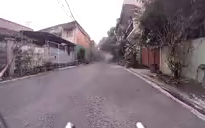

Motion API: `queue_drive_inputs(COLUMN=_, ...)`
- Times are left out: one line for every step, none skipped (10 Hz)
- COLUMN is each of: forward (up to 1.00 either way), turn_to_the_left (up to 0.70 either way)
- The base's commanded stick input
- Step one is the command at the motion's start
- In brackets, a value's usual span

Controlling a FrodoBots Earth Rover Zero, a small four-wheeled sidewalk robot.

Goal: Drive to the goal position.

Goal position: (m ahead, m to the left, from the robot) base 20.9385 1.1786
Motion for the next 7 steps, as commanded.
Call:
queue_drive_inputs(forward=0.7, turn_to_the_left=0.0)
queue_drive_inputs(forward=0.7, turn_to_the_left=0.0)
queue_drive_inputs(forward=0.7, turn_to_the_left=0.0)
queue_drive_inputs(forward=0.7, turn_to_the_left=0.0)
queue_drive_inputs(forward=0.7, turn_to_the_left=0.0)
queue_drive_inputs(forward=0.7, turn_to_the_left=0.0)
queue_drive_inputs(forward=0.7, turn_to_the_left=0.0)
